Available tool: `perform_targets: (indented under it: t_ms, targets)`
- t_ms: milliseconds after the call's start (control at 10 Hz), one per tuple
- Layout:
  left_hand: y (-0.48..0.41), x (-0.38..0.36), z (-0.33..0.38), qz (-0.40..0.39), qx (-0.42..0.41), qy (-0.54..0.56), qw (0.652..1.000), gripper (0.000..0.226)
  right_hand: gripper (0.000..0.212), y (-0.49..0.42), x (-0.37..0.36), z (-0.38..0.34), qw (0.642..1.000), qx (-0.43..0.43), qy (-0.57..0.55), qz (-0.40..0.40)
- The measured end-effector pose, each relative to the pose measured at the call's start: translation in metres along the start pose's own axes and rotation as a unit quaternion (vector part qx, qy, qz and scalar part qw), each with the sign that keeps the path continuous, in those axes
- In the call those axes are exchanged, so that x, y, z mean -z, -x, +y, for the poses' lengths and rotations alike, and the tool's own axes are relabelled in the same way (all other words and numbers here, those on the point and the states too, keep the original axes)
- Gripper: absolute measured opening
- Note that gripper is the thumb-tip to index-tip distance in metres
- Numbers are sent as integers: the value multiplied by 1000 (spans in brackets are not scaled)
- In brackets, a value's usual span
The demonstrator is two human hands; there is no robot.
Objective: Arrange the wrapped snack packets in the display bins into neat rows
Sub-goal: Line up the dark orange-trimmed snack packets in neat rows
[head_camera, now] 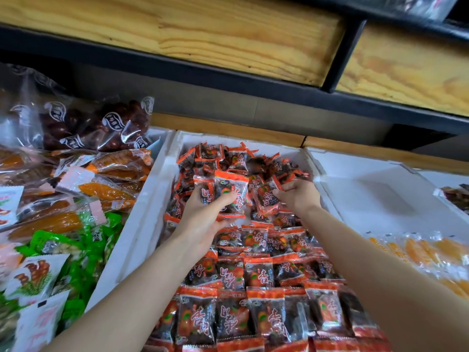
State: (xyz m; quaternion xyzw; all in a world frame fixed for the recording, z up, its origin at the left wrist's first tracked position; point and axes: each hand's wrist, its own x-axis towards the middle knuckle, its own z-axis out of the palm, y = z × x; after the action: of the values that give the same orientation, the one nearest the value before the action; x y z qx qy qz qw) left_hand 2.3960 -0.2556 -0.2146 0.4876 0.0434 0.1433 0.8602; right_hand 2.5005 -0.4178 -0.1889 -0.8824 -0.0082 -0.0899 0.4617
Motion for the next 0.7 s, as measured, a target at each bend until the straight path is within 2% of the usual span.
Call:
perform_targets:
  t_ms: [100,200,400,500,600,700]
  targets:
    - [11,2,1,-1,3,1,1000,40,23,14,14,-7,1000,14,6,-3]
    - [35,7,10,-5,0,-18,1000,50,20,44,38,-19,998,55,0,-30]
    - [73,30,49,21,-29,-95,995,35,10,99,62,-38,986,117,15,-116]
    - [88,38,64,35,-37,-110,993,46,12,121,61,-47,981,139,28,-132]
    - [116,51,85,63,-30,-73,995,59,11,164,47,-57,971,164,41,-170]
    - [168,40,111,63,-39,-56,996,52,8,193,31,-57,960,182,74,-200]
